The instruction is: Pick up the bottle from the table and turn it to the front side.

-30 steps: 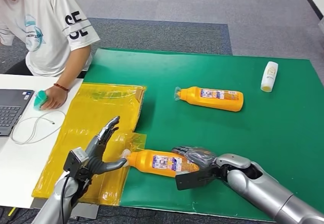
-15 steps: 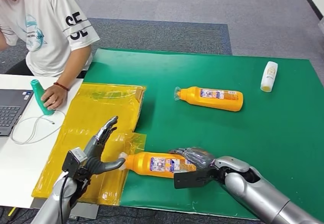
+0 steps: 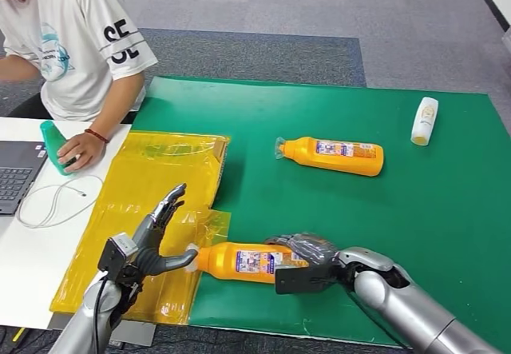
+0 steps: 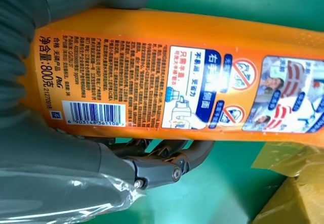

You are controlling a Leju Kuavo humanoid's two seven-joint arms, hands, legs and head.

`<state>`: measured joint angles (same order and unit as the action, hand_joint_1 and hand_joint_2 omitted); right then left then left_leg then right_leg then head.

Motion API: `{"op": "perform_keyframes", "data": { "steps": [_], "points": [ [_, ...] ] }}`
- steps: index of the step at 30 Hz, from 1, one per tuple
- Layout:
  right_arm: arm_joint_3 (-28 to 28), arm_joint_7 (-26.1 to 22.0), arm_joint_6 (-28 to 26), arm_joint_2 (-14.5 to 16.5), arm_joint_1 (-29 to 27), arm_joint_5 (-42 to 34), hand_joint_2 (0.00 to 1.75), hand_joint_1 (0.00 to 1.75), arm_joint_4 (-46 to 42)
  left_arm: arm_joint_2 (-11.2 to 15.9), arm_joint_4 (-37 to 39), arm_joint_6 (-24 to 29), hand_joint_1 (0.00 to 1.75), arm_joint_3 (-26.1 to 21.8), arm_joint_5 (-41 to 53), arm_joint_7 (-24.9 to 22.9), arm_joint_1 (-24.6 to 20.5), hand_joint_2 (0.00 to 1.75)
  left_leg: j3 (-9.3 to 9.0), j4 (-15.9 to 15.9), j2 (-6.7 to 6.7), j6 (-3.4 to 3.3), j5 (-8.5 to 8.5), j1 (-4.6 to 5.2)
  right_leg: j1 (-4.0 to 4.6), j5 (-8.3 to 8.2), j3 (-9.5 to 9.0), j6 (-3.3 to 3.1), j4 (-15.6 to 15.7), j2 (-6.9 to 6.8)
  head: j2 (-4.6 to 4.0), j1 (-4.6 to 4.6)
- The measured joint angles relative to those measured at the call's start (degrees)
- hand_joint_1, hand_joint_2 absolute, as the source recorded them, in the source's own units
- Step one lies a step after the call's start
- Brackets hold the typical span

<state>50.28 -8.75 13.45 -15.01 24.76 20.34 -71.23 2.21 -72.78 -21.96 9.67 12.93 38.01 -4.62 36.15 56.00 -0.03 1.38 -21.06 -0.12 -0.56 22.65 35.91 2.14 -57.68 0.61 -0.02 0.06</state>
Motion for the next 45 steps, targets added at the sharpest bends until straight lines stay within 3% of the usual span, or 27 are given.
{"op": "perform_keyframes", "data": {
  "steps": [12,20,28,45],
  "points": [
    [-8.4,-3.6,0.2,3.0,-2.2,-10.4,1.75,1.75,7.0,0.0,-0.7,-0.2,0.00,0.5,0.9,0.1,-0.5,1.75,0.00,0.0,-0.01,-0.01,0.01,0.00,-0.01,-0.02,-0.02,0.01,0.0,-0.01,0.00,0.00],
    [-20.0,-6.3,-0.8,6.9,-5.6,-13.4,1.75,1.75,12.6,1.0,-10.8,2.9,0.00,5.1,4.7,-2.4,1.5,1.75,0.00,0.0,-0.03,-0.02,0.01,0.00,0.00,-0.01,-0.05,0.03,0.0,-0.02,0.00,-0.01],
    [-27.8,-8.5,0.6,9.3,-6.8,-15.8,1.75,1.75,15.3,2.7,-16.2,3.8,0.00,7.7,4.8,-3.0,3.1,1.75,0.00,0.0,-0.03,-0.07,0.02,0.01,-0.01,-0.01,-0.06,0.05,0.0,-0.03,0.01,0.00],
    [-35.8,-13.2,7.6,10.7,-10.3,-21.5,1.75,1.75,15.9,3.7,-17.1,3.9,0.00,8.8,4.6,-2.8,3.7,1.75,0.10,0.0,-0.04,-0.09,0.00,0.01,-0.01,0.04,0.00,0.09,0.0,-0.05,0.01,-0.01]
  ]
}}
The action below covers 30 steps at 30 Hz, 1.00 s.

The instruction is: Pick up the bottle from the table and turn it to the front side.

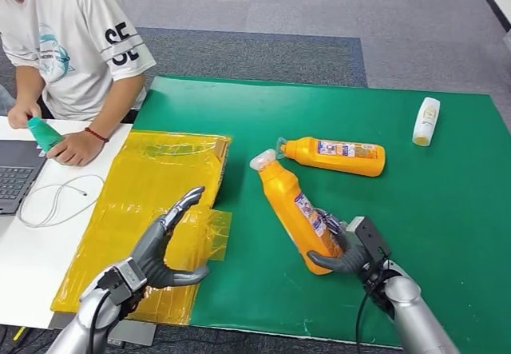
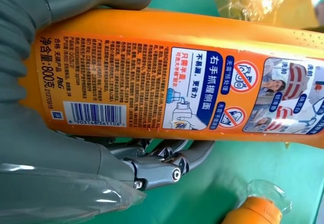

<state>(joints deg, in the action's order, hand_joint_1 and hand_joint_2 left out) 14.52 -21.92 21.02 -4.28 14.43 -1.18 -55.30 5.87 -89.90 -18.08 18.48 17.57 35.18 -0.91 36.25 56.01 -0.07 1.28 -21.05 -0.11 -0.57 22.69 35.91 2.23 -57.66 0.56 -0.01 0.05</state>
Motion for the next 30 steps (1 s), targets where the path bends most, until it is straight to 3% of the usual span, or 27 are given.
{"op": "perform_keyframes", "data": {
  "steps": [10,24,30],
  "points": [
    [-1.7,-3.3,10.2,0.0,-2.1,-8.1,1.75,1.75,-4.9,0.4,0.7,-0.9,0.00,0.1,-1.6,0.2,-0.3,1.75,0.06,0.0,0.00,0.00,0.00,0.00,0.00,0.00,0.11,-0.01,0.0,0.01,-0.01,0.01],
    [0.0,-3.1,8.9,-0.6,-3.0,-3.4,1.75,1.75,-17.4,0.1,10.3,-3.8,0.00,-2.1,-7.2,0.4,-2.6,1.75,0.08,0.0,0.00,0.01,0.01,0.00,0.00,0.00,0.12,-0.01,0.0,0.01,0.00,0.01],
    [3.4,-2.7,8.0,-0.6,-2.5,-2.3,1.75,1.75,-20.0,-0.7,14.6,-11.1,0.00,-3.3,-12.9,3.1,-3.8,1.75,0.10,0.0,0.00,0.01,0.01,0.00,0.00,0.00,0.13,-0.01,0.0,0.01,-0.01,0.01]
  ]
}}
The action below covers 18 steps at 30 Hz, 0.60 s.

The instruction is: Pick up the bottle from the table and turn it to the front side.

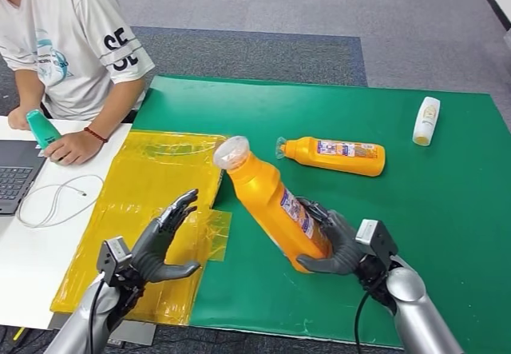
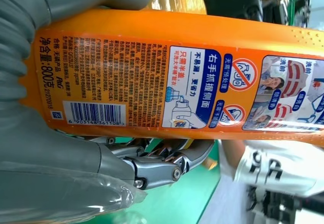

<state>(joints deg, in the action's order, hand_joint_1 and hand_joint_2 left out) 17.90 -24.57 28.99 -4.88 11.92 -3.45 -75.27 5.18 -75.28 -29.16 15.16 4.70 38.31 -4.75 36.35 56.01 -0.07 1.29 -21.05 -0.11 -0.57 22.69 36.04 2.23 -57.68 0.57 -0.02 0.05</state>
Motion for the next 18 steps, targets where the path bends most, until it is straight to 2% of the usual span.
{"op": "perform_keyframes", "data": {
  "steps": [10,13,18],
  "points": [
    [7.0,1.6,-2.6,-0.2,2.8,3.2,1.75,1.75,0.1,-0.2,3.6,-16.3,0.00,-0.8,-9.8,1.8,-3.2,1.75,0.00,0.0,0.00,0.02,0.02,0.00,0.00,-0.01,-0.01,0.00,0.0,0.00,0.01,0.01],
    [9.2,1.9,-3.7,-0.2,3.9,4.3,1.75,1.75,0.8,-0.2,4.2,-18.3,0.00,-0.8,-10.3,1.9,-4.1,1.75,0.00,0.0,0.00,0.02,0.03,0.00,0.00,-0.01,0.00,0.00,0.0,0.00,0.01,0.00],
    [12.2,2.0,-4.7,-0.1,5.1,5.3,1.75,1.75,2.0,0.1,5.1,-18.6,0.00,-0.8,-10.2,1.9,-5.0,1.75,0.00,0.0,0.00,0.02,0.03,0.00,0.00,-0.01,-0.01,0.00,0.0,-0.01,0.01,0.01]
  ]
}}
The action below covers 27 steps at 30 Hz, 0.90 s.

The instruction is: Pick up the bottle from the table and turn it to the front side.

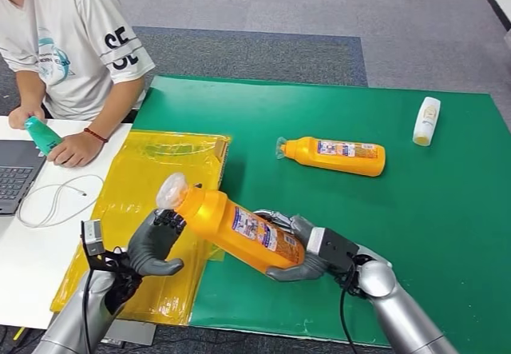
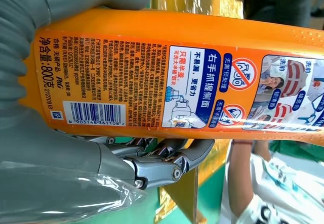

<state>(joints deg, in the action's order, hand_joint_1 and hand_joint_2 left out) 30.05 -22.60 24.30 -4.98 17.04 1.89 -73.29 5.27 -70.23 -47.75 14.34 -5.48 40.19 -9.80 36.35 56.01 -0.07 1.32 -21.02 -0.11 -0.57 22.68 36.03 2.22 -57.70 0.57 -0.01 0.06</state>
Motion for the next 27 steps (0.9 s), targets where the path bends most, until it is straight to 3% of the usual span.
{"op": "perform_keyframes", "data": {
  "steps": [15,21,27],
  "points": [
    [4.3,-0.7,-1.5,1.2,0.1,-0.5,1.75,1.75,2.1,0.7,0.5,-4.3,0.00,0.0,-2.5,0.1,-1.0,1.75,0.01,0.0,0.00,0.00,0.00,0.00,0.00,0.00,0.01,0.00,0.0,0.00,-0.01,0.00],
    [6.0,-0.6,-0.2,2.5,1.5,-2.1,1.75,1.75,3.2,-0.8,0.8,-10.9,0.00,0.0,-5.4,0.1,-3.0,1.75,0.01,0.0,0.00,0.00,0.03,0.00,0.00,-0.01,0.01,0.00,0.0,0.00,-0.01,-0.01],
    [7.5,0.0,0.9,4.0,3.5,-3.3,1.75,1.75,4.2,-3.2,2.7,-13.2,0.00,0.0,-6.5,0.1,-5.5,1.75,0.00,0.0,0.00,-0.01,0.04,0.00,0.00,-0.02,0.00,0.00,0.0,0.00,0.00,-0.01]
  ]
}}
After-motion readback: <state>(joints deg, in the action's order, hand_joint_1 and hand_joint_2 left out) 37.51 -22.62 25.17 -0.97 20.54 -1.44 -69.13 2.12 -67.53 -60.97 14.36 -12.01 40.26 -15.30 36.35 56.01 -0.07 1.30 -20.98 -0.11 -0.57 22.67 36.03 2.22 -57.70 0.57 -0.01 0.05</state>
